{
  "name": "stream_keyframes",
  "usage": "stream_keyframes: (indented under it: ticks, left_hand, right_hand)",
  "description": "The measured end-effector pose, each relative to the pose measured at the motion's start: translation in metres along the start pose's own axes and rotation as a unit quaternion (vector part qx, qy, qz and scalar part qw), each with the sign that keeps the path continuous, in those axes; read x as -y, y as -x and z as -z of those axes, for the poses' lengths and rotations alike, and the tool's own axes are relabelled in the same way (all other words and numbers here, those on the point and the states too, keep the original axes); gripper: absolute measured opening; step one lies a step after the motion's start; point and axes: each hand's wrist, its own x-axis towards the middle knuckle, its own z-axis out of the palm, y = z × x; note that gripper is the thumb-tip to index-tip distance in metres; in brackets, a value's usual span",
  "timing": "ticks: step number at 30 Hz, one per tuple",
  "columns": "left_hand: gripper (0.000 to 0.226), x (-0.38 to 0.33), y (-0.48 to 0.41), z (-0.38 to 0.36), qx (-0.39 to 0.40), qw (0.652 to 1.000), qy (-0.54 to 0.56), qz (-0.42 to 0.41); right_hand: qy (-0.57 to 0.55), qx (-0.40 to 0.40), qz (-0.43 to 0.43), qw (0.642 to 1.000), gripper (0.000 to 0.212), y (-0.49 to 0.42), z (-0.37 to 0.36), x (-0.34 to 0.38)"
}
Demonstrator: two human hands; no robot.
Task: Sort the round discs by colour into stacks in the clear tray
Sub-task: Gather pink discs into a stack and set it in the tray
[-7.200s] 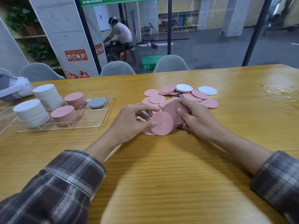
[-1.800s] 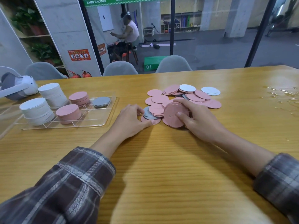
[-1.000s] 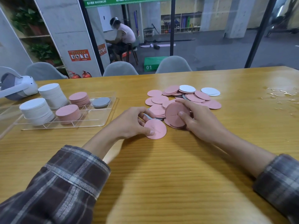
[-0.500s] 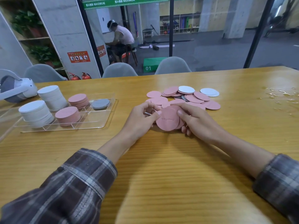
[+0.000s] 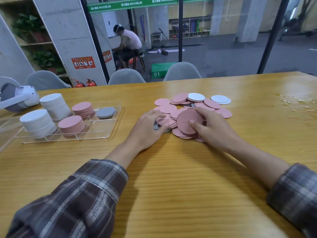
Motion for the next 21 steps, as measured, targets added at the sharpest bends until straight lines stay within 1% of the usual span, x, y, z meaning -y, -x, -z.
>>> stream_keyframes:
  ticks: [1,3,8,14,16,17,19,21]
  left_hand:
    - [0.034,-0.001,0.001,0.001,0.023,1.000,-0.011,-0.005]
    - [0.035,-0.003,0.003,0.003,0.036,0.999,-0.025,-0.009]
    - [0.025,-0.001,0.008,0.010,0.017,0.999,-0.022,-0.018]
    - [0.007,-0.002,0.014,0.020,0.025,0.999,0.034,-0.014]
    - [0.011,-0.003,0.014,0.022,0.016,0.998,0.054,-0.014]
    - [0.017,-0.004,0.013,0.022,0.009,0.998,0.067,-0.008]
    - [0.032,-0.007,0.013,0.024,0.003,0.994,0.111,0.020]
    - [0.038,-0.008,0.011,0.027,0.004,0.986,0.160,0.049]
  right_hand:
    - [0.003,0.002,-0.001,1.000,0.033,0.000,0.000,-0.001]
    - [0.013,0.002,0.000,1.000,0.034,-0.001,0.000,-0.002]
    - [0.018,-0.001,-0.007,1.000,0.038,-0.001,0.001,-0.002]
    - [0.024,-0.007,-0.013,1.000,0.040,0.000,0.002,0.002]
    - [0.052,-0.012,-0.006,0.999,0.041,0.001,0.002,0.003]
    - [0.063,-0.014,-0.003,0.998,0.042,0.001,0.002,0.004]
    - [0.053,-0.011,-0.005,0.999,0.041,0.001,0.001,0.004]
    - [0.032,-0.002,-0.008,0.999,0.040,0.001,0.001,0.004]
